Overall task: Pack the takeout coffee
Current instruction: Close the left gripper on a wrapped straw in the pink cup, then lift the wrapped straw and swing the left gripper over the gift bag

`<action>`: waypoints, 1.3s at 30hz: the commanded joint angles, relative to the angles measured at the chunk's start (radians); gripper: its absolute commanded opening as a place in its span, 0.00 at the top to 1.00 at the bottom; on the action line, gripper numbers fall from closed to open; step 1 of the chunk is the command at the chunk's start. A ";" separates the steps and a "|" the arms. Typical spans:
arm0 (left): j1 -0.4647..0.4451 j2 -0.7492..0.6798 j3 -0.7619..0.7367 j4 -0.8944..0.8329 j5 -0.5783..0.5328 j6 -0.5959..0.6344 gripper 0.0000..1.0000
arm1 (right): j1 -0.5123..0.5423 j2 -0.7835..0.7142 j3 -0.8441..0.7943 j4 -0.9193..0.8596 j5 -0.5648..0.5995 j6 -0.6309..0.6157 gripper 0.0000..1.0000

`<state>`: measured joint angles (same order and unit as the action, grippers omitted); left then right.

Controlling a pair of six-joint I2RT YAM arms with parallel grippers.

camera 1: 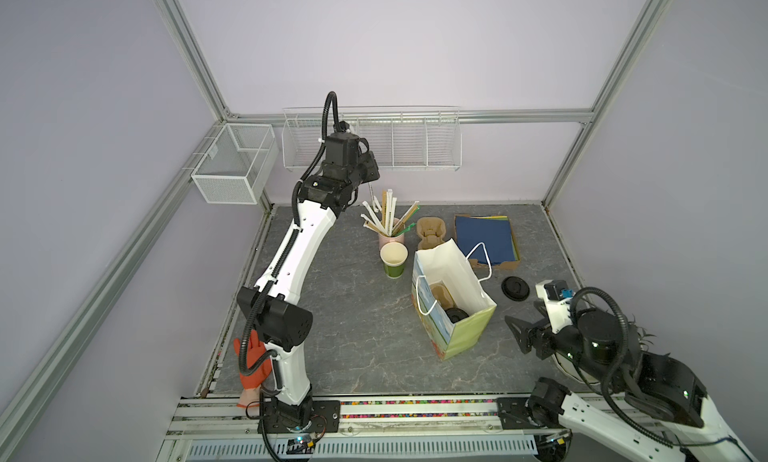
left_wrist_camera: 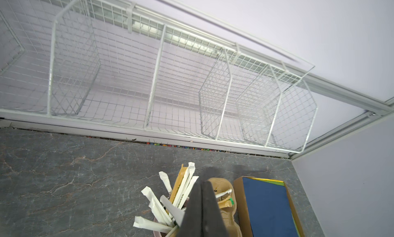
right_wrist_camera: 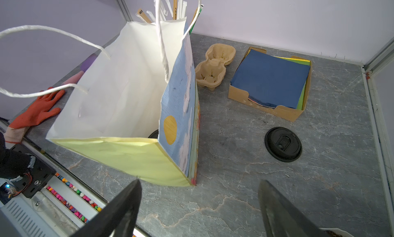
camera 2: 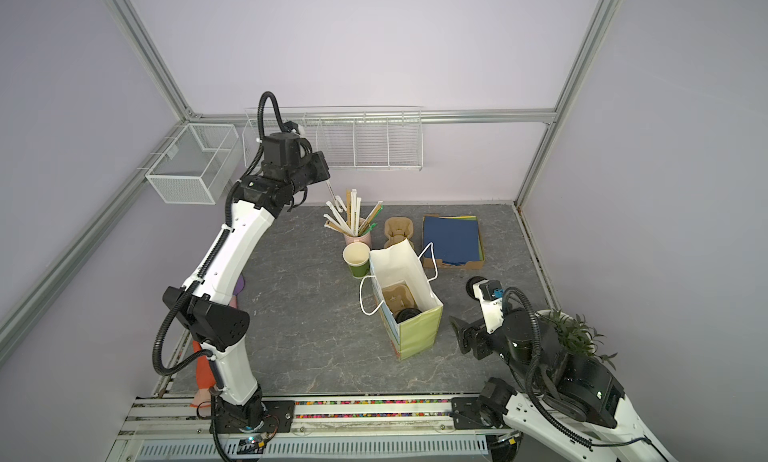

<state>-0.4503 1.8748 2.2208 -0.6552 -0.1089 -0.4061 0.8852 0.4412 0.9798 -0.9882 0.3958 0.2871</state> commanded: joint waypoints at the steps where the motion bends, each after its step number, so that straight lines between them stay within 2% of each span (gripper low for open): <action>1: -0.034 -0.088 0.040 -0.027 -0.018 0.027 1.00 | -0.003 -0.002 -0.016 0.023 0.001 -0.012 0.12; 10: -0.190 -0.257 0.066 -0.094 -0.077 0.018 1.00 | -0.005 -0.004 -0.019 0.023 0.005 -0.010 0.12; 17: -0.408 -0.402 0.037 -0.134 -0.159 0.030 1.00 | -0.007 -0.005 -0.021 0.023 0.015 -0.009 0.12; 24: -0.630 -0.472 -0.045 -0.142 -0.253 0.045 1.00 | -0.009 -0.002 -0.021 0.024 0.012 -0.009 0.12; 27: -0.664 -0.472 -0.090 -0.130 -0.252 0.042 1.00 | -0.011 -0.004 -0.022 0.023 0.011 -0.009 0.12; 32: -0.668 -0.455 -0.175 -0.083 -0.238 0.038 1.00 | -0.010 -0.015 -0.024 0.023 0.011 -0.008 0.12; 39: -0.668 -0.416 -0.298 0.025 -0.290 0.078 1.00 | -0.012 -0.027 -0.027 0.023 0.007 -0.006 0.12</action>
<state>-1.1133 1.4448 1.9453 -0.6880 -0.3611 -0.3645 0.8783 0.4297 0.9684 -0.9829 0.3992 0.2871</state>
